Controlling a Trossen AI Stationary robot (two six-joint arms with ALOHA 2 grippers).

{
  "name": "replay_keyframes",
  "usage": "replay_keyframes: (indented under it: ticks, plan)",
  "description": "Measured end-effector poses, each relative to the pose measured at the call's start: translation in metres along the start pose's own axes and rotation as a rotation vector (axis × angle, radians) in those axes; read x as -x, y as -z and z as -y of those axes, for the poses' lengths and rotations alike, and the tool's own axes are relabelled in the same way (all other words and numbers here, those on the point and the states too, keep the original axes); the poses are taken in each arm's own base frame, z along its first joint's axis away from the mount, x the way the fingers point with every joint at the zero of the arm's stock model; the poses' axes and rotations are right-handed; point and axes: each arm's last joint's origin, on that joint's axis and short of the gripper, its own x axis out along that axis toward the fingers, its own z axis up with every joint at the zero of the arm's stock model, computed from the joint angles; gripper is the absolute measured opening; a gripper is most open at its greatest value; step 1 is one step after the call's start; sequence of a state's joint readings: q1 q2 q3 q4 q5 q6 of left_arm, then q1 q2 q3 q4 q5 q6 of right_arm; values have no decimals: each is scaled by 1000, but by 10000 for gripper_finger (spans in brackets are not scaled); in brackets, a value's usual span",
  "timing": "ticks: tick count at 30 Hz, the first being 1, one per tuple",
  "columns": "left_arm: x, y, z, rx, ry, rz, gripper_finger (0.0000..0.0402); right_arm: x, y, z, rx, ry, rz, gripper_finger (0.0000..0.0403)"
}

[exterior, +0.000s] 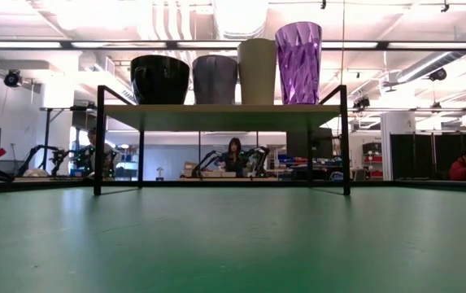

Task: Stack small to large cups/mugs on shelf
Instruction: Return to Home Position

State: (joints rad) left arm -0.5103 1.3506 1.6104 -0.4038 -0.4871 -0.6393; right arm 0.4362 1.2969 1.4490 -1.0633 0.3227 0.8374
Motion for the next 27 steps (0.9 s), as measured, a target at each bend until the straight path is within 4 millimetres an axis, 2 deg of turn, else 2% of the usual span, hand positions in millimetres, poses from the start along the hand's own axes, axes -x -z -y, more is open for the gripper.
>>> replay_keyframes:
  ticks: [4,6,8,11,14,20,24,27]
  plan:
    - [-6,-5,21,-159,334,44,116,30,-6,-41,234,-311,203,183]
    - [-4,-10,28,-275,493,86,116,44,-11,-53,326,-401,315,183]
    - [-6,-10,26,-350,553,72,116,54,-16,-57,385,-432,384,183]
    - [-13,-2,10,-363,501,-8,116,60,-20,-44,375,-412,395,183]
    - [-21,6,-13,-357,480,-28,116,55,-14,-29,389,-416,352,183]
    - [-23,25,-60,-328,691,54,116,41,5,-14,422,-776,354,183]
    - [1,29,-94,-277,609,63,116,36,18,9,401,-769,401,183]
    - [33,26,-110,-305,587,138,116,46,23,33,375,-746,466,183]
